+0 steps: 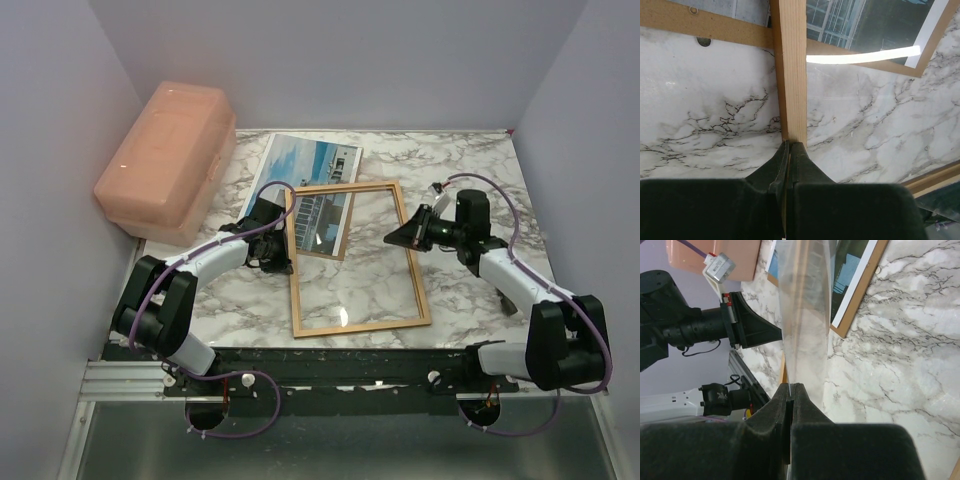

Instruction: Put the photo into the frame

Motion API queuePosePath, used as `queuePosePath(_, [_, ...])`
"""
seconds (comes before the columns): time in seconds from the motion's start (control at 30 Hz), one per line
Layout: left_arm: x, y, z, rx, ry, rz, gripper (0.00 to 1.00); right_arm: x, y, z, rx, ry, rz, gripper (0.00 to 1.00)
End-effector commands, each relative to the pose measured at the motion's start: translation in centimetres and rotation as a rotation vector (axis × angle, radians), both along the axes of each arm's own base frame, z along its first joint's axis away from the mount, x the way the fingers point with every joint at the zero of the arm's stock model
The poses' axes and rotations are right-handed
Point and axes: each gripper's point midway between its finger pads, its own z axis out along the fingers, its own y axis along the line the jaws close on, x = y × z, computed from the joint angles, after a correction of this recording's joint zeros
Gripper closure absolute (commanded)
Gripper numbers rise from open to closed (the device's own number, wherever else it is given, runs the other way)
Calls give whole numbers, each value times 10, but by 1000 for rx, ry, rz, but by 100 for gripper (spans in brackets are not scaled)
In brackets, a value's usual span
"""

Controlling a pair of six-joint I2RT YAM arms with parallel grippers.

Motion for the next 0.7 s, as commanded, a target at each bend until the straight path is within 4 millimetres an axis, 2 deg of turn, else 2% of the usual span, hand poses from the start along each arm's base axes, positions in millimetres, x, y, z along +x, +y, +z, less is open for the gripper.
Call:
queuePosePath(0.0, [-35, 22, -45, 134, 149, -25, 100, -22, 10, -24, 23, 90, 70, 99])
queuePosePath(0.27, [-35, 22, -45, 137, 149, -28, 100, -15, 4, -50, -44, 87, 58, 99])
queuePosePath(0.33, [-35, 22, -45, 138, 149, -30, 100, -14, 3, -54, -55, 96, 49, 97])
queuePosePath(0.5, [-35, 22, -46, 141, 151, -30, 100, -12, -1, -63, -85, 121, 27, 81])
queuePosePath(0.57, [-35, 22, -45, 140, 150, -31, 100, -12, -3, -65, -105, 129, 11, 71])
queuePosePath(0.67, [-35, 21, -45, 140, 149, -32, 100, -10, -8, -69, -141, 144, -13, 49])
